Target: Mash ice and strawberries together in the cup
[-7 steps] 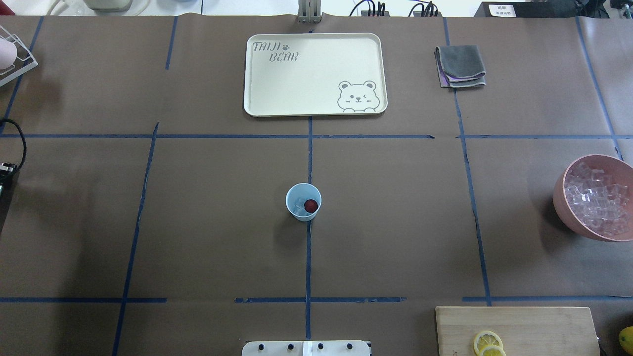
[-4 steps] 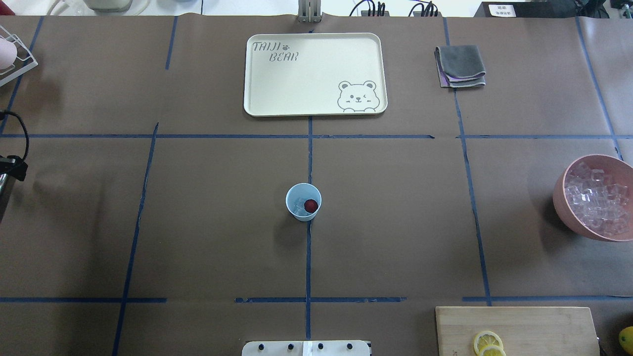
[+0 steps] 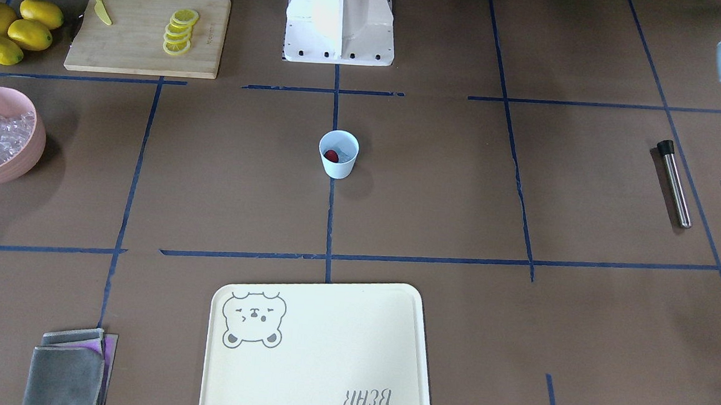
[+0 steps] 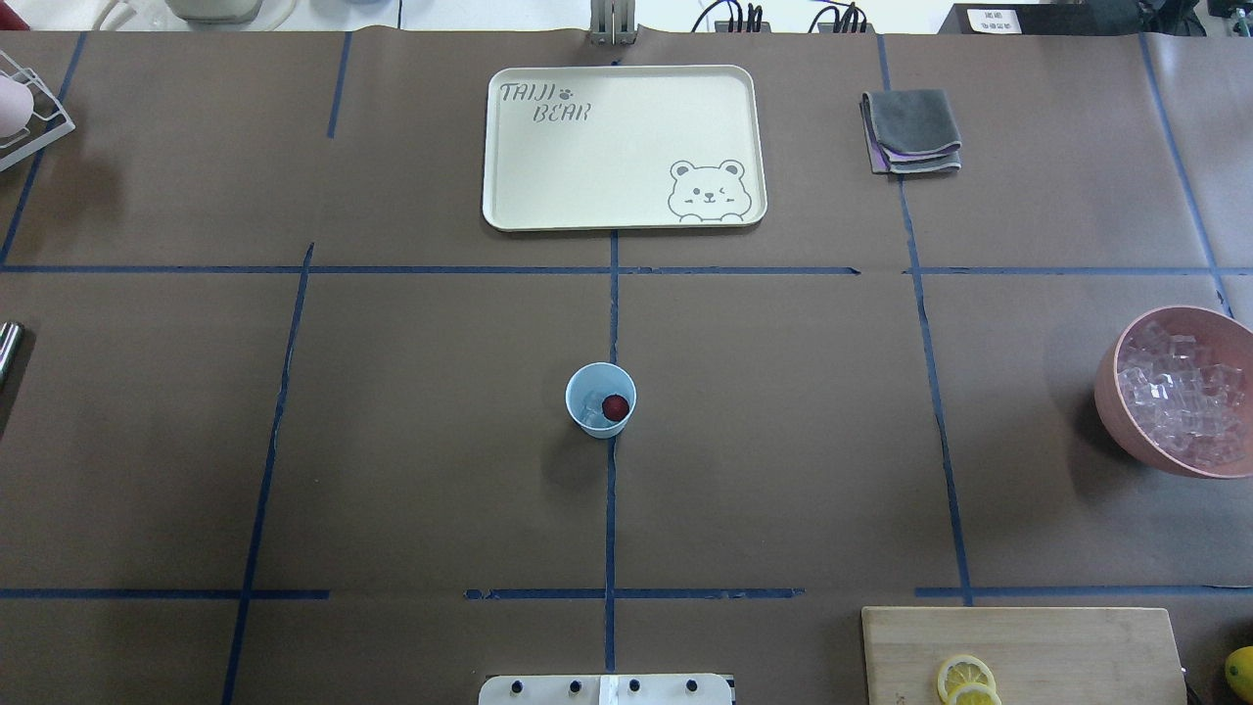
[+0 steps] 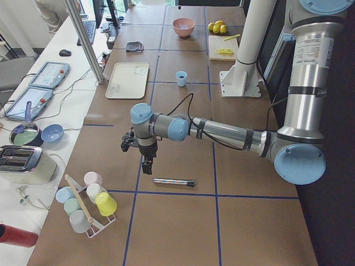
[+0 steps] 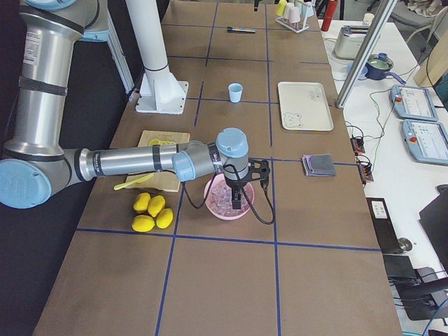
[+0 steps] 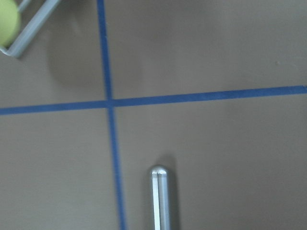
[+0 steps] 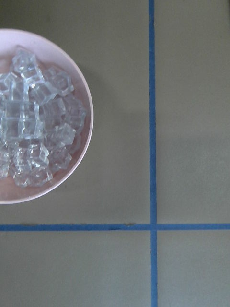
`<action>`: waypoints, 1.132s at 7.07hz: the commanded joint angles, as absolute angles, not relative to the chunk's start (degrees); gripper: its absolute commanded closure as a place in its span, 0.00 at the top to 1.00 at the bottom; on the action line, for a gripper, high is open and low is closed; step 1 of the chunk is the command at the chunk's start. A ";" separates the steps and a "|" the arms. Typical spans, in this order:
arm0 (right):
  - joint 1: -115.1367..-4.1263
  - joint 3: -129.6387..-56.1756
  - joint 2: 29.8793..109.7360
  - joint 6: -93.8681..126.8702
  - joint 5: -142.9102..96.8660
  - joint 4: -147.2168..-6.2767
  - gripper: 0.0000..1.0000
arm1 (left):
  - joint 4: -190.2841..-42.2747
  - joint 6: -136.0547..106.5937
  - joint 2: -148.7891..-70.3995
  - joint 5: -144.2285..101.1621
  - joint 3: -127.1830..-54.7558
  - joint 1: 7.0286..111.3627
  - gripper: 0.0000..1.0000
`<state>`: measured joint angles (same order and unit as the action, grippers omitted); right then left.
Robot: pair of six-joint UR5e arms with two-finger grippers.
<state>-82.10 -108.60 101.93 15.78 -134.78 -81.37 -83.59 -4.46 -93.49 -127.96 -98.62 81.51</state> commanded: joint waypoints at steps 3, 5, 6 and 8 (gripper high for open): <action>-87.10 -106.61 101.60 1.05 -135.17 -90.61 1.00 | -77.70 9.94 -93.26 -140.36 -93.33 91.49 1.00; -87.19 -106.61 101.51 1.23 -137.80 -91.40 1.00 | -78.40 6.53 -92.47 -140.01 -93.95 91.32 1.00; -87.27 -106.52 100.30 1.23 -137.81 -92.36 1.00 | -78.49 5.29 -92.46 -140.01 -93.96 91.23 1.00; -87.28 -106.61 99.67 1.75 -137.73 -92.90 1.00 | -81.02 5.54 -92.02 -140.01 -93.96 91.14 1.00</action>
<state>-87.25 -106.59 100.20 1.39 -137.73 -92.60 -79.55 5.69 -92.29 -140.02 -93.92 91.19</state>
